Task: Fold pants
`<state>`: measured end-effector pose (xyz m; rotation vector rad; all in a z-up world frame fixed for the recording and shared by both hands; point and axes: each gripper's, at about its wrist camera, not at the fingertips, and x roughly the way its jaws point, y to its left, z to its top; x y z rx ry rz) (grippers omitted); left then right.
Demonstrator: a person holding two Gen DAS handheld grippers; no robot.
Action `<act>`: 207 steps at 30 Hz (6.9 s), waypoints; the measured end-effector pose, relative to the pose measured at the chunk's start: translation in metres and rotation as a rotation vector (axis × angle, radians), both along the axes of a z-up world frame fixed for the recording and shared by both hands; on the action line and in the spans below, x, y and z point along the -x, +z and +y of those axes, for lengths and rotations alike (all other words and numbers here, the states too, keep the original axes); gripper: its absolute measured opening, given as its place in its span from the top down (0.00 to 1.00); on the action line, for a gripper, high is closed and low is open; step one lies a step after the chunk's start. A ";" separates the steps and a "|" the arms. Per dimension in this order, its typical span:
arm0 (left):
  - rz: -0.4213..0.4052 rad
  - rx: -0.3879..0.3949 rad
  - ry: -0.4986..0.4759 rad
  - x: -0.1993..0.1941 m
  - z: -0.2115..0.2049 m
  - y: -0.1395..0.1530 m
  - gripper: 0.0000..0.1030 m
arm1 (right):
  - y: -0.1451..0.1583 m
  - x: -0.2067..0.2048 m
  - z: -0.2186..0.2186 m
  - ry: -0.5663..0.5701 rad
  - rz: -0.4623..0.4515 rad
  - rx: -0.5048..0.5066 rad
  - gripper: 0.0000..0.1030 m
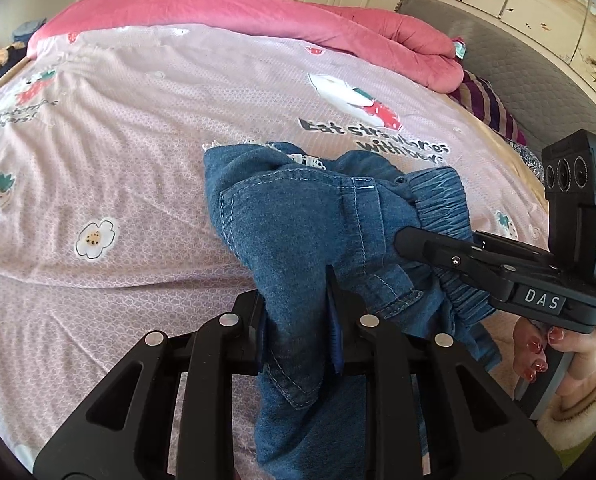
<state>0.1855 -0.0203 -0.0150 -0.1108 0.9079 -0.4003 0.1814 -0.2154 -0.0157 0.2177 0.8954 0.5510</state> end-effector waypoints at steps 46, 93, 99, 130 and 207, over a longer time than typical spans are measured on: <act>-0.117 -0.023 0.127 0.077 0.025 0.031 0.23 | 0.039 0.085 -0.010 -0.121 -0.184 0.168 0.09; -0.151 -0.139 0.225 0.213 0.015 0.012 0.09 | 0.034 0.216 -0.030 -0.179 -0.256 0.234 0.04; -0.121 -0.140 0.217 0.213 0.009 0.000 0.09 | 0.022 0.218 -0.030 -0.186 -0.255 0.251 0.04; -0.087 -0.161 0.255 0.206 0.013 -0.013 0.09 | -0.003 0.208 -0.021 -0.177 -0.226 0.268 0.04; -0.097 -0.214 0.253 0.209 -0.002 -0.008 0.09 | -0.010 0.204 -0.026 -0.220 -0.195 0.296 0.04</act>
